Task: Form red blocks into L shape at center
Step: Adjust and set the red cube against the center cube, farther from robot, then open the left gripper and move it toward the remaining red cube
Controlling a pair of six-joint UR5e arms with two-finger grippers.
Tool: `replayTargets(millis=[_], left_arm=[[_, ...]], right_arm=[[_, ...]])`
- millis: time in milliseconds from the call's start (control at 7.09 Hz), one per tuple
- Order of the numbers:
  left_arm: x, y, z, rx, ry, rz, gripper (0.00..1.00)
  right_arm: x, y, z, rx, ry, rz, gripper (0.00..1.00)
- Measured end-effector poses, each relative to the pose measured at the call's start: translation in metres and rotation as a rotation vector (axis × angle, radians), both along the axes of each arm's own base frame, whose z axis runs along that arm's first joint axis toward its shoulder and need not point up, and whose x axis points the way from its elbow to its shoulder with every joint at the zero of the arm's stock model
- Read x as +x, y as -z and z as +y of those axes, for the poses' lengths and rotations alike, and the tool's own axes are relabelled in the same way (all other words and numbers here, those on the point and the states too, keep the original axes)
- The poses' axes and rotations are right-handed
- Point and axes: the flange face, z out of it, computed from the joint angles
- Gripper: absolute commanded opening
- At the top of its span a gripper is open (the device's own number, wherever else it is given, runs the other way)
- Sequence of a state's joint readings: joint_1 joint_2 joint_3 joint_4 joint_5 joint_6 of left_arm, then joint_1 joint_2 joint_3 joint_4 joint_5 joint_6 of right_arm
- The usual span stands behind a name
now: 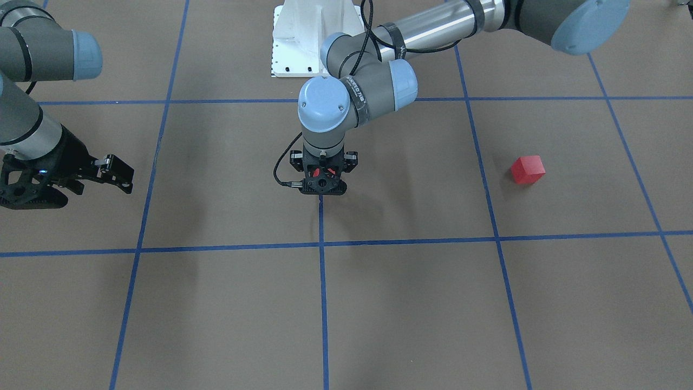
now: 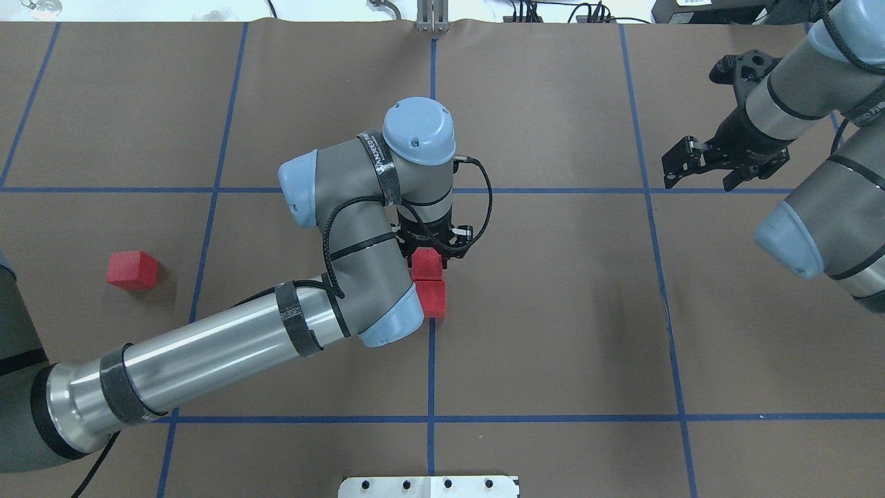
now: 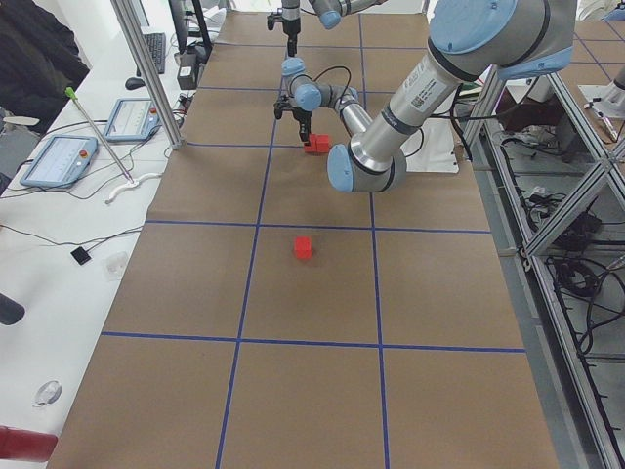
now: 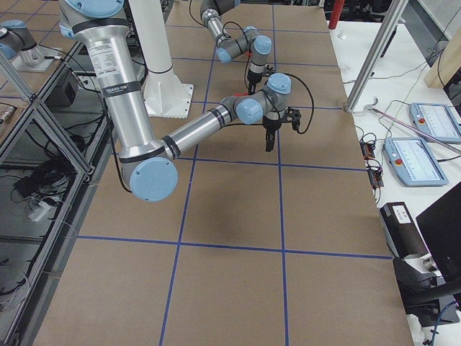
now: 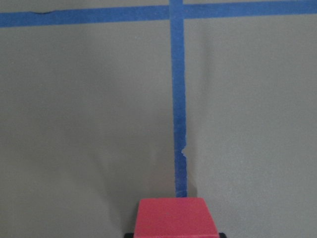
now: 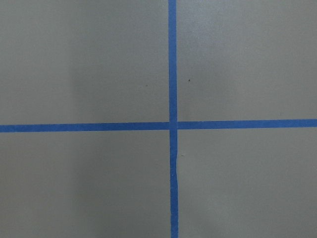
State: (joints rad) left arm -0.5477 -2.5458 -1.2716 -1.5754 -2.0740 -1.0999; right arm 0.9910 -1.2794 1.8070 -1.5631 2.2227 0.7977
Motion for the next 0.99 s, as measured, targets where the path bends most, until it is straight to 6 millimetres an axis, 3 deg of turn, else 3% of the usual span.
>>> replayTargets(millis=[141,282,423,705,987], left_arm=[[0.0,0.0,0.0,0.0,0.0,0.0,0.76],[0.001,0.0,0.001,0.001,-0.001,-0.001,0.85],[0.002,0.0,0.003,0.001,-0.004,-0.001,1.0],[0.005,0.006,0.008,0.006,-0.01,0.006,1.0],[-0.011,0.024,0.013,0.016,-0.009,0.028,1.0]], right_arm=[[0.0,0.0,0.0,0.0,0.0,0.0,0.99],[0.0,0.0,0.0,-0.001,-0.002,0.0,0.99],[0.0,0.001,0.0,-0.001,-0.003,-0.001,1.0],[0.001,0.002,0.0,-0.001,-0.005,-0.002,1.0],[0.001,0.001,0.0,-0.001,-0.004,-0.001,1.0]])
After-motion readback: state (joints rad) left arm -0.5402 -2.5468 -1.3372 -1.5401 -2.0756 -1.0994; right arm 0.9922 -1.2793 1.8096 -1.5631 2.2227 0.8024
